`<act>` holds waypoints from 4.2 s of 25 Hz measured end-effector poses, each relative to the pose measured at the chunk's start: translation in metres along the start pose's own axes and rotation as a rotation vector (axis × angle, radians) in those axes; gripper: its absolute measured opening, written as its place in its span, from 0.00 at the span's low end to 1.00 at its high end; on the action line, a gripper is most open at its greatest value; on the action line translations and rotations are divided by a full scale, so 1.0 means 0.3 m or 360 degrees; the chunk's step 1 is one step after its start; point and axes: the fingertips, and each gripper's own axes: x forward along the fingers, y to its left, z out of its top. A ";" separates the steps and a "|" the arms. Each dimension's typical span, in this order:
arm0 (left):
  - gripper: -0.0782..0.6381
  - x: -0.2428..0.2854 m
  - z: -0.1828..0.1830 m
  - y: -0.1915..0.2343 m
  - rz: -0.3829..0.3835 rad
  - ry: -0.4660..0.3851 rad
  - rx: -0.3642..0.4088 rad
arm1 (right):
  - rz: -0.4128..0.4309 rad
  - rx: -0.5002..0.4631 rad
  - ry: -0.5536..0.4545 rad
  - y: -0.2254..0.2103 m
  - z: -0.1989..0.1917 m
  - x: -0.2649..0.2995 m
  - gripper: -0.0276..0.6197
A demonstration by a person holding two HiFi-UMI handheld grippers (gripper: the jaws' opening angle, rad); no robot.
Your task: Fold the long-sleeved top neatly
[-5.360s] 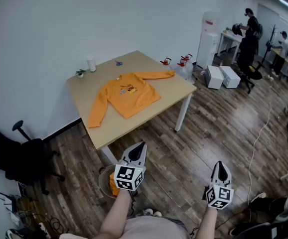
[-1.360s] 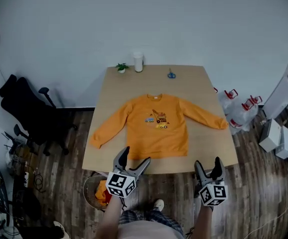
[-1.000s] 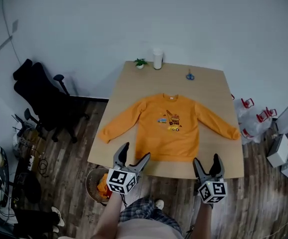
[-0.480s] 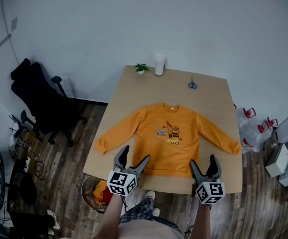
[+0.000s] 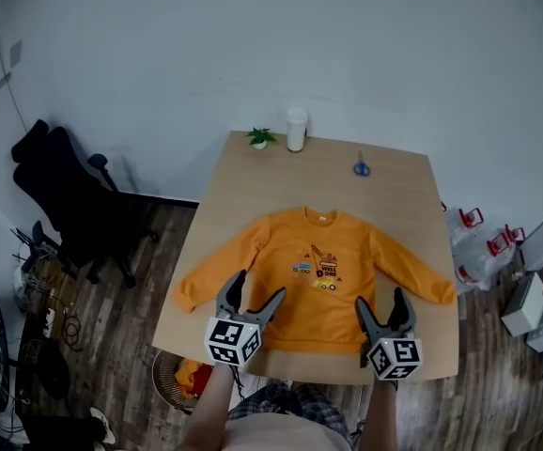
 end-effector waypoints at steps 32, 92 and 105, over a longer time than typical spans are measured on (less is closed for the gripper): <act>0.67 0.746 -0.200 -0.808 -0.0865 0.0419 0.0074 | -0.0749 0.0116 0.0222 -0.764 -0.095 -0.216 0.68; 0.67 1.017 -0.377 -0.770 -0.0581 0.0733 -0.0036 | -0.0830 0.0101 0.0679 -1.065 -0.233 0.032 0.16; 0.67 0.914 -0.265 -0.394 -0.0274 0.0648 -0.0127 | -0.0354 -0.0094 0.0620 -0.686 -0.076 0.387 0.16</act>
